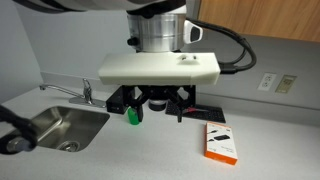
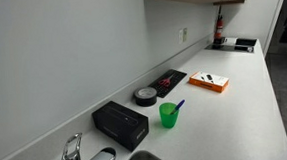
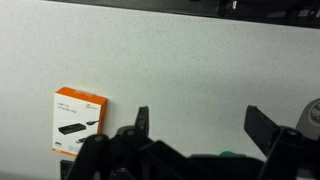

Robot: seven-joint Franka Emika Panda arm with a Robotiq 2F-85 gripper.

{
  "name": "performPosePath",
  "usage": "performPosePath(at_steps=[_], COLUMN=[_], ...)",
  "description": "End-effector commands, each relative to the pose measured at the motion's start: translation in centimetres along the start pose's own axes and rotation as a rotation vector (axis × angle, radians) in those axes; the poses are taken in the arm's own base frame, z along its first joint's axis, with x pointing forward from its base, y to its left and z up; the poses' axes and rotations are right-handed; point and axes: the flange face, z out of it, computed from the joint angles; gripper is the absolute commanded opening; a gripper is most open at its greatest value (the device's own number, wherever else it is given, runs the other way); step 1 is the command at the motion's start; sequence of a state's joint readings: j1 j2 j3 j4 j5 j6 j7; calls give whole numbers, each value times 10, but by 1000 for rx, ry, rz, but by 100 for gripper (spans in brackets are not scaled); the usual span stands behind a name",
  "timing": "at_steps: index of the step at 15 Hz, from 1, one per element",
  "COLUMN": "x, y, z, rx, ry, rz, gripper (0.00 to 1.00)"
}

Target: Take the blue pen out of the green cup

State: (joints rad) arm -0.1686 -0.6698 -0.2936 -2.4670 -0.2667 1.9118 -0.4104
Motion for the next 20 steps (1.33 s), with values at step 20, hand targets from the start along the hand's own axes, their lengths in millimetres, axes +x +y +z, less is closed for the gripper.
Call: performPosePath(at_steps=[20], x=[172], y=[-88], z=[146], rx=[37], ry=[-33], rz=[49], gripper=[100])
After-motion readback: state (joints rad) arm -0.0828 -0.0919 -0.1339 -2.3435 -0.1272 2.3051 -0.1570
